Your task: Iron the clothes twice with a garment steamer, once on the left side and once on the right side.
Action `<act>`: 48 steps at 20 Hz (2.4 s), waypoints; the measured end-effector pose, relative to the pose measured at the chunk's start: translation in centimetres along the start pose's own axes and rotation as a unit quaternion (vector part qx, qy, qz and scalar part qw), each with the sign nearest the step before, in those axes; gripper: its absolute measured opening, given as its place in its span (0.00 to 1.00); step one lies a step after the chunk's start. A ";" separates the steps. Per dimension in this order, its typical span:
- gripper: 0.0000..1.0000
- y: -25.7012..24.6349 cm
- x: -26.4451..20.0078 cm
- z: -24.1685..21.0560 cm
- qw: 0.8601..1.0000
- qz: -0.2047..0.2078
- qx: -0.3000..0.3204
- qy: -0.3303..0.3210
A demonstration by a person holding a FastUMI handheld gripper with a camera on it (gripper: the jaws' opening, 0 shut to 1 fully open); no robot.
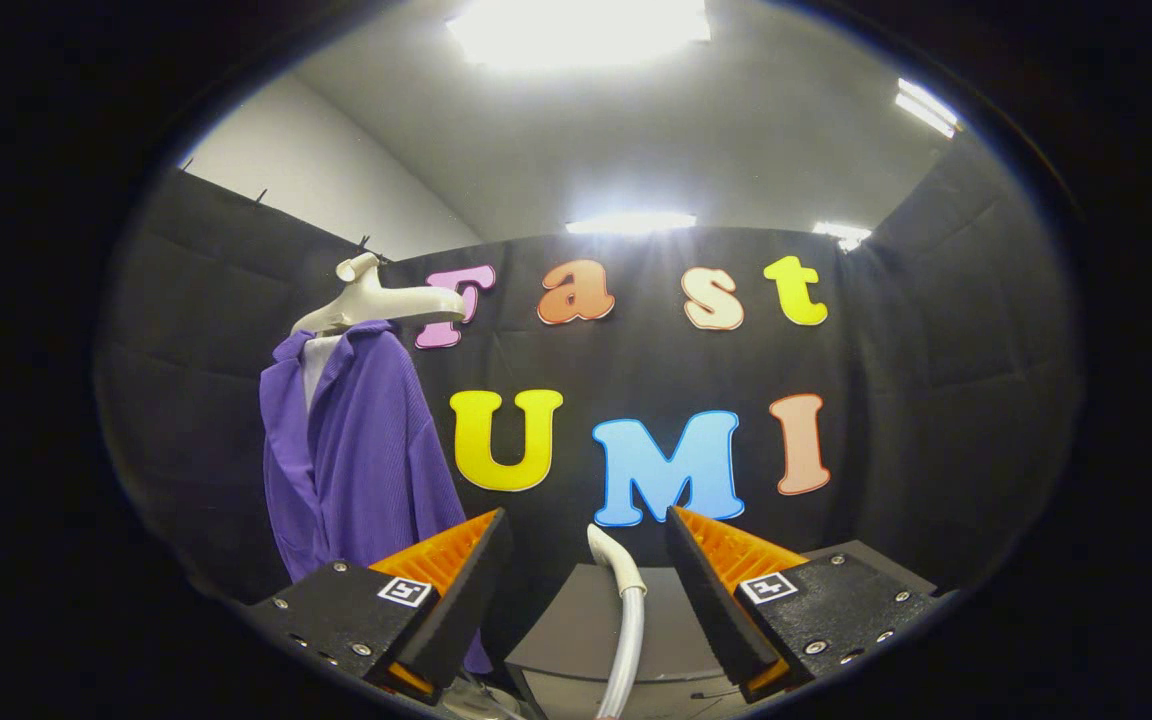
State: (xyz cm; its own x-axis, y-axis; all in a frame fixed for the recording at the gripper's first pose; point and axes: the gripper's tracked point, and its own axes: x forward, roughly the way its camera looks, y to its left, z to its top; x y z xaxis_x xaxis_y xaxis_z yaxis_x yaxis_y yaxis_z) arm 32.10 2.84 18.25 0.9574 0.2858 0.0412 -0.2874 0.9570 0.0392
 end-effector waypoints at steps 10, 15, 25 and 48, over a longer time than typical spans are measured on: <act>0.94 -4.4 13.5 -6.7 0.972 0.046 0.175 0.152; 0.94 -7.3 17.3 -12.1 0.942 0.025 0.232 0.240; 0.94 -6.8 21.4 -20.6 0.867 0.048 0.324 0.375; 0.35 -3.4 17.9 -20.0 0.834 0.096 0.402 0.366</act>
State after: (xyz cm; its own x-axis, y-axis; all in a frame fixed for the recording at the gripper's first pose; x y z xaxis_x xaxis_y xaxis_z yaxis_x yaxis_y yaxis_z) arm 50.77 5.68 -1.10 0.5675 0.6648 -0.4858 -0.0818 0.6326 0.7701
